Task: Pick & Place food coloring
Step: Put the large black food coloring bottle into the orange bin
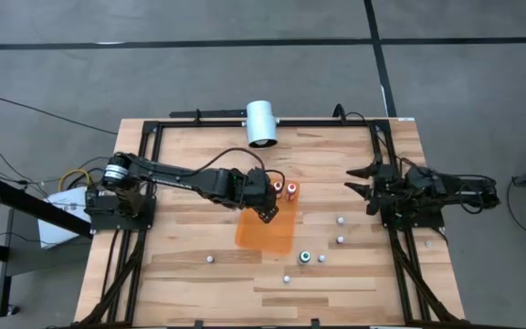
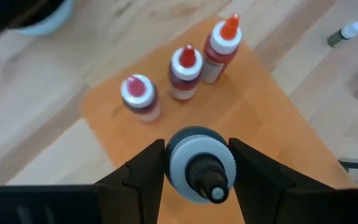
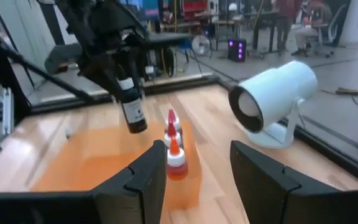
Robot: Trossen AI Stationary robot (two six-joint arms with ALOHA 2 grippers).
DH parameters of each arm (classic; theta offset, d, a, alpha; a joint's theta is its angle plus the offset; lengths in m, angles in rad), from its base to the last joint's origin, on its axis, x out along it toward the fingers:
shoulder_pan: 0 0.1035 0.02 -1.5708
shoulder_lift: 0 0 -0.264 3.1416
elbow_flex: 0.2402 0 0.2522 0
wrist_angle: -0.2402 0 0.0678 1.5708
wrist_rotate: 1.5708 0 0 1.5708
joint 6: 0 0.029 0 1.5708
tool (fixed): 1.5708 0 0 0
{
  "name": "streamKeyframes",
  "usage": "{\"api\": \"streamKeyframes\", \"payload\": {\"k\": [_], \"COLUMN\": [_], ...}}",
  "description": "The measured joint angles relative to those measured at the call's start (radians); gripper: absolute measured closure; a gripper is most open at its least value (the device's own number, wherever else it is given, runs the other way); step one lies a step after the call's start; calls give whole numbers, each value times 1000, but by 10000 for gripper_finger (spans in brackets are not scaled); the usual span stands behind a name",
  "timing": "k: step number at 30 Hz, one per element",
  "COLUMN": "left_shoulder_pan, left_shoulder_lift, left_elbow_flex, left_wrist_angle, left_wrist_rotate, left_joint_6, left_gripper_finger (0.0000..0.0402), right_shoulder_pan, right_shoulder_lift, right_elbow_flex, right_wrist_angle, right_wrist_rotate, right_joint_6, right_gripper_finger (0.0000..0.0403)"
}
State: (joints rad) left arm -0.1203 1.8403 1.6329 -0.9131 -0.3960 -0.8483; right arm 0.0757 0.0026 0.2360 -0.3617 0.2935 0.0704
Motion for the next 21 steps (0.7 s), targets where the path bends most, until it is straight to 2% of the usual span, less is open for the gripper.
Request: {"api": "streamKeyframes", "payload": {"k": [4, 21], "left_shoulder_pan": [7, 7], "left_shoulder_lift": [68, 188], "left_elbow_flex": [0, 1], "left_wrist_angle": [4, 6], "left_wrist_rotate": [22, -80], "left_joint_6": [-11, -48], "left_gripper_finger": [248, 248], "right_shoulder_pan": [0, 0], "right_shoulder_lift": [1, 0], "right_elbow_flex": [-2, -1], "right_wrist_angle": [-5, -7], "right_wrist_rotate": [1, 4], "right_joint_6": [0, 9], "right_gripper_finger": [238, 236]}}
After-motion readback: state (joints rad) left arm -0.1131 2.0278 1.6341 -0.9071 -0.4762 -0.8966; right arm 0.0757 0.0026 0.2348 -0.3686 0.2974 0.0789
